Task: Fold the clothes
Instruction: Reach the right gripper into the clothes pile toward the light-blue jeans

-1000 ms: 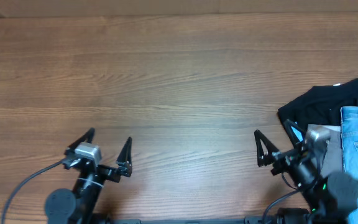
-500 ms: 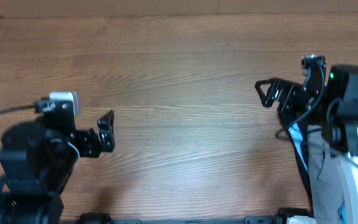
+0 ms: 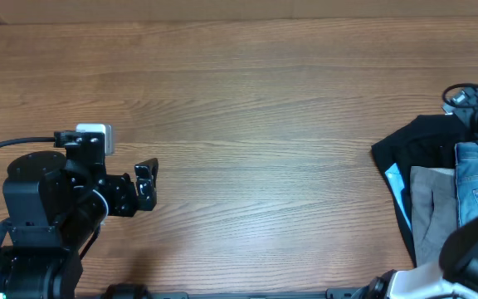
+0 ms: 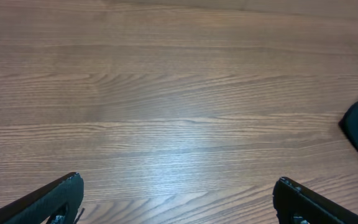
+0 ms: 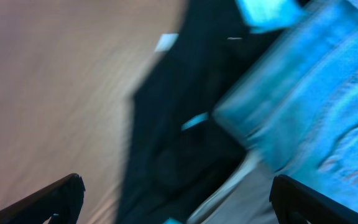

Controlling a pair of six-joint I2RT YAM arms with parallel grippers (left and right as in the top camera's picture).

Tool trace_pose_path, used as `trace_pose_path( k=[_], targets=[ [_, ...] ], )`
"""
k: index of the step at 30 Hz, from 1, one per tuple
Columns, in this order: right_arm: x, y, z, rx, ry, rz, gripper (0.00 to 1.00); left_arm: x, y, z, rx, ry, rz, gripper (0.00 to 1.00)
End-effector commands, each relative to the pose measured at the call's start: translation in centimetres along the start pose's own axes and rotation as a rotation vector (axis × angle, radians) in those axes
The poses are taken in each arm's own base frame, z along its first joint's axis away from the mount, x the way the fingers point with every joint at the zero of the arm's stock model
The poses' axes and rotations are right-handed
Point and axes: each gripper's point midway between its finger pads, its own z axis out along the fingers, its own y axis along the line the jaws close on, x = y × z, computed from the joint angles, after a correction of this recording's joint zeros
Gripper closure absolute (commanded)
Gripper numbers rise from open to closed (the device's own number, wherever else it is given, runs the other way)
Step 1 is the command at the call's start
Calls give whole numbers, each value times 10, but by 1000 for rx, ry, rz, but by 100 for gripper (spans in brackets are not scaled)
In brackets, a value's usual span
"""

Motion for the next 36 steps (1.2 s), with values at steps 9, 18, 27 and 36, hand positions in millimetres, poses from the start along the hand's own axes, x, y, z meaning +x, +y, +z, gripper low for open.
trace_pose_path(
  k=[9,18,27,36],
  targets=[
    [3,-39,89,201,99,56,11,-6,-7,-5,29,-15,28,0],
    [14,-72,106,392,118,99,33,-5,-10,-3,47,-7,27,0],
    [-8,-63,86,349,68,119,95,-5,-10,-3,47,-7,27,0],
    [-81,-20,-49,76,-208,125,96,-5,-10,-3,47,-7,27,0]
  ],
)
